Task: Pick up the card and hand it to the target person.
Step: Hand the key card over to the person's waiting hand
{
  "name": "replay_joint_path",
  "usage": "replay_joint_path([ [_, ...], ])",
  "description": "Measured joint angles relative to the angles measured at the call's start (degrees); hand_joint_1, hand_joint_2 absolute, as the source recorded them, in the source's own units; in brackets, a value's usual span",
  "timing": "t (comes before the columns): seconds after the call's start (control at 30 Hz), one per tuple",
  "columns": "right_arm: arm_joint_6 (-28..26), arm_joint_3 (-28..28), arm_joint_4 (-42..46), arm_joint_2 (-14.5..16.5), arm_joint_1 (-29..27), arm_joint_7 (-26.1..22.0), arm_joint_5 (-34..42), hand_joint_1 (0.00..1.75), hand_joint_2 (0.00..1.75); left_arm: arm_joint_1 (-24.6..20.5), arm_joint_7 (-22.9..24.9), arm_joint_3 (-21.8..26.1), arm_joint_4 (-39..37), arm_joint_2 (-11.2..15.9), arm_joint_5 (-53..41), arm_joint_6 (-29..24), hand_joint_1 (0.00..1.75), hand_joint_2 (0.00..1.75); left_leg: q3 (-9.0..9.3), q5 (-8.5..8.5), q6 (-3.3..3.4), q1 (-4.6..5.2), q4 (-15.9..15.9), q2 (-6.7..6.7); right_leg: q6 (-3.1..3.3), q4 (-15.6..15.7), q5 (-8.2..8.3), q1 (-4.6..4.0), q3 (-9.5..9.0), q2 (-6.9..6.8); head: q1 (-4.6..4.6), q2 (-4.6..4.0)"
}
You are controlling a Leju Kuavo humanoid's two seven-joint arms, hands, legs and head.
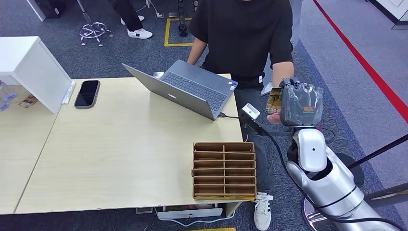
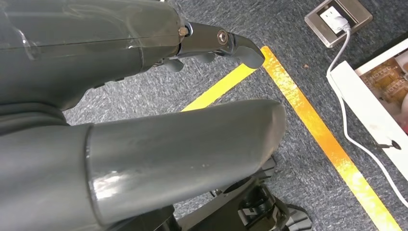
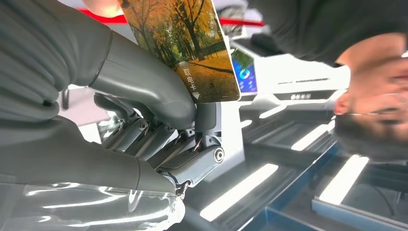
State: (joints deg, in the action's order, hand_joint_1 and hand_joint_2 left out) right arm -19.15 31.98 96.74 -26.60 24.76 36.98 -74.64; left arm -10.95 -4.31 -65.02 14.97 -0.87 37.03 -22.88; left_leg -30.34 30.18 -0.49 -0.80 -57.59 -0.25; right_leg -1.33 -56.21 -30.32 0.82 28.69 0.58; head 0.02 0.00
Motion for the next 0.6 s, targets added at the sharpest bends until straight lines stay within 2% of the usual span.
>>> replay_joint_path([
  [0.2,-1.3,-0.8,-2.4,-1.2,-0.6,-0.2,-4.4,1.75,1.75,-0.1,0.0,-0.2,0.0,0.0,-0.2,0.0,0.0,0.0,0.0,0.0,0.0,0.0,0.0,0.0,0.0,0.0,0.0,0.0,0.0,0.0,0.01,0.0],
  [0.27,-1.1,-1.0,-3.1,-1.4,-1.0,-0.5,-5.7,1.63,1.75,-0.1,0.0,-0.2,0.0,0.0,-0.2,0.0,0.0,0.0,0.0,0.0,0.0,0.0,0.0,0.0,0.0,0.0,0.0,0.0,0.01,0.0,0.01,0.0],
  [0.3,-0.9,-1.1,-3.4,-1.6,-1.2,-0.6,-6.2,1.46,1.75,-0.1,0.0,-0.2,0.0,0.0,-0.2,0.0,0.0,0.0,0.0,0.0,0.0,0.0,0.0,0.0,0.0,0.0,0.0,0.0,0.01,0.0,0.01,0.0],
  [0.37,-0.7,-1.1,-4.1,-1.8,-1.6,-0.7,-6.6,0.65,1.75,-0.1,0.0,-0.2,0.0,0.0,-0.2,0.0,0.0,0.0,0.0,0.0,0.0,0.0,0.0,0.0,0.0,0.0,0.0,0.0,0.01,0.0,0.01,0.0],
  [0.4,-0.7,-1.1,-4.4,-1.8,-1.8,-0.7,-6.7,0.3,1.75,-0.1,0.0,-0.3,0.0,0.0,-0.2,0.0,0.0,0.0,-0.01,0.0,0.0,0.0,0.0,0.0,0.0,0.0,0.0,0.0,0.01,0.0,0.01,0.0],
  [0.43,-0.7,-1.2,-4.7,-1.9,-1.9,-0.8,-6.8,0.03,1.75,-0.1,0.0,-0.3,0.0,0.0,-0.2,0.0,0.0,0.0,-0.01,0.0,0.0,0.0,0.0,0.0,0.0,0.0,0.0,0.0,0.02,0.0,0.01,0.0],
  [0.6,0.2,-1.2,-6.2,-1.9,-2.3,-2.1,-6.4,0.0,1.75,-0.1,0.0,-0.7,0.0,0.0,-0.3,0.0,0.0,0.0,-0.01,0.0,0.0,0.0,0.0,0.01,0.0,0.0,0.0,0.0,0.01,0.0,0.01,0.0],
])
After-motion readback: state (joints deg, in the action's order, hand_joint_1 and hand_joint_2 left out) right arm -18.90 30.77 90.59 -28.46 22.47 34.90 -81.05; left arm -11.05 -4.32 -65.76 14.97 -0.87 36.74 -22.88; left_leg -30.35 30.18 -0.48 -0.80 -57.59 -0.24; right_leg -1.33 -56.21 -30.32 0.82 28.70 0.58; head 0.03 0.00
